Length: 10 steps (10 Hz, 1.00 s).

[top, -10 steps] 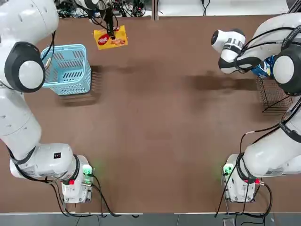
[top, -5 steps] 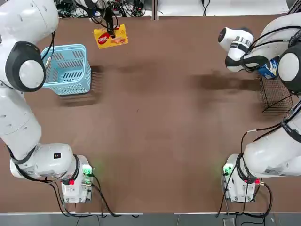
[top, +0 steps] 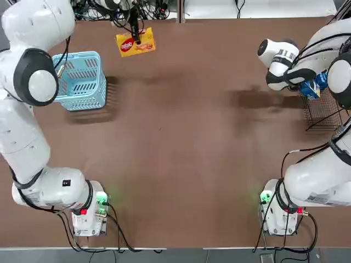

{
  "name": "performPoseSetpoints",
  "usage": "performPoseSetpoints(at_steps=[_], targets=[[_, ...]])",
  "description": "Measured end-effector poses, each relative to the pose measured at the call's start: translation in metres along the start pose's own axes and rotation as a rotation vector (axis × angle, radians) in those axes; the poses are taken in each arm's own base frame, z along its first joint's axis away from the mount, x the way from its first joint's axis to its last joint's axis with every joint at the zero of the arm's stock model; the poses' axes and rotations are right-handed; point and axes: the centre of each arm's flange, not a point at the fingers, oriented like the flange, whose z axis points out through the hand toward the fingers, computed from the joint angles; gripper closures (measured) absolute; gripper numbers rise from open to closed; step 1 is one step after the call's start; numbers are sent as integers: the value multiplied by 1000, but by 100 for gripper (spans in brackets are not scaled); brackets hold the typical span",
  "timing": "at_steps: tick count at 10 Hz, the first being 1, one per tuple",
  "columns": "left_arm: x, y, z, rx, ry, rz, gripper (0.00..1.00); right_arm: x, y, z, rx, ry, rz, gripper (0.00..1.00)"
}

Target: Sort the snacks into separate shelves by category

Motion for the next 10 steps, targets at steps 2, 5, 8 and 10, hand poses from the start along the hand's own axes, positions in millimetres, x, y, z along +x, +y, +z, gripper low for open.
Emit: performPoseSetpoints(at_steps=[2,5,8,10], targets=[[-21,-9,9,9,3,14,74,-4,-5,12,14,11,3,52],[-53,-21,27,-5,22,-22,74,-12,-7,30,11,29,12,52],[-74,-28,33,-28,24,-61,74,-29,-3,63,-41,26,7,52],[-81,-28,30,-48,2,-99,74,-36,-2,74,-50,26,9,50]])
